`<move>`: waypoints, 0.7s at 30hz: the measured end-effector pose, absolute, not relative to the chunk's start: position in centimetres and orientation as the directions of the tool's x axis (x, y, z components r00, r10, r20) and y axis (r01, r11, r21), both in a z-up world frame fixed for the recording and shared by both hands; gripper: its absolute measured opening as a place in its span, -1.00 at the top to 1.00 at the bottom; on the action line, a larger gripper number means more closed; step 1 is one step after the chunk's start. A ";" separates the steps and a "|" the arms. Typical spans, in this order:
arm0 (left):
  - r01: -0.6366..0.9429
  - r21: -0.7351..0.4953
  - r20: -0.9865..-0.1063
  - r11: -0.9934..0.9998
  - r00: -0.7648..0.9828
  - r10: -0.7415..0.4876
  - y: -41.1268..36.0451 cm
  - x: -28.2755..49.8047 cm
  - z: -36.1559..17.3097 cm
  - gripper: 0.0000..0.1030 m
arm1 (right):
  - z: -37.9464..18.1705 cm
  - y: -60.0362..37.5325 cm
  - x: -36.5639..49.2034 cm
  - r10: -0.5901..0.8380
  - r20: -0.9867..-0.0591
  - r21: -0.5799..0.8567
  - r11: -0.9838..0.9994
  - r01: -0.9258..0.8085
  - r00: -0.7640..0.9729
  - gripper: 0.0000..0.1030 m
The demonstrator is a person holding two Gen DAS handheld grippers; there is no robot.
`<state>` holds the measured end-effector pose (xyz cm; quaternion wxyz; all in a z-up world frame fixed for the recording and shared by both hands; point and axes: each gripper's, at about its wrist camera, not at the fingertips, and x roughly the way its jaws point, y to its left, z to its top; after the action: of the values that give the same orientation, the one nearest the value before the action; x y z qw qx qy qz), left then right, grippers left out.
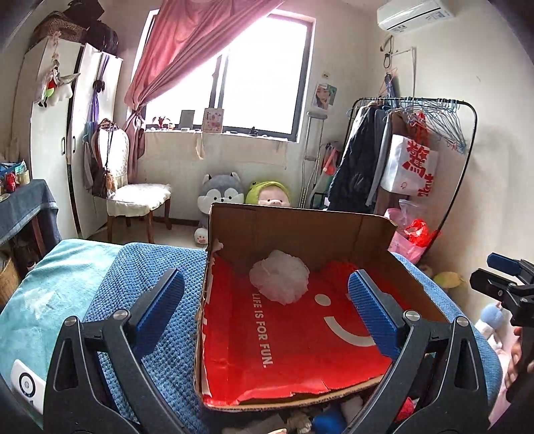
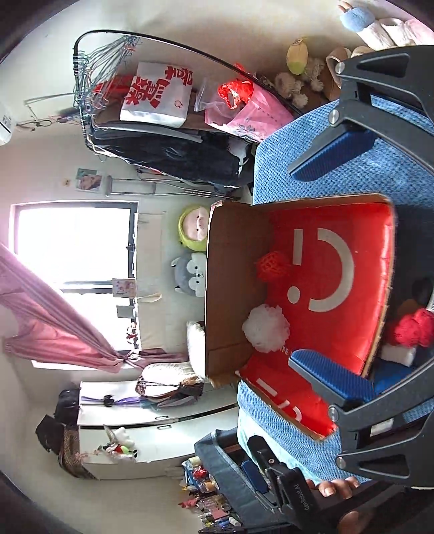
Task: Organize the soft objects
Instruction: 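Lift both tools out of the box and back over the blanket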
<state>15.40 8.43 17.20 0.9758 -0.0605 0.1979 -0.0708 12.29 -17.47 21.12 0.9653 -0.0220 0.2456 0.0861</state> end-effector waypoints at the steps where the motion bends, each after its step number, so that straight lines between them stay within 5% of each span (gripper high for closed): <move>1: 0.120 -0.139 -0.368 0.983 0.915 -0.163 8.3 14.3 17.0 -0.99 | 21.0 -17.6 11.2 0.161 -0.468 0.003 0.984 -0.180 0.869 -1.00; 21: 0.119 -0.044 -0.310 0.992 0.942 -0.127 5.6 1.9 11.3 -1.00 | 12.2 -18.8 1.0 0.091 -0.406 0.016 0.996 -0.093 0.909 -1.00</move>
<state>1.90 5.59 11.33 0.9853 -0.0123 0.1582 -0.0626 0.98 -18.81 12.25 0.9770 -0.0020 0.2079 0.0470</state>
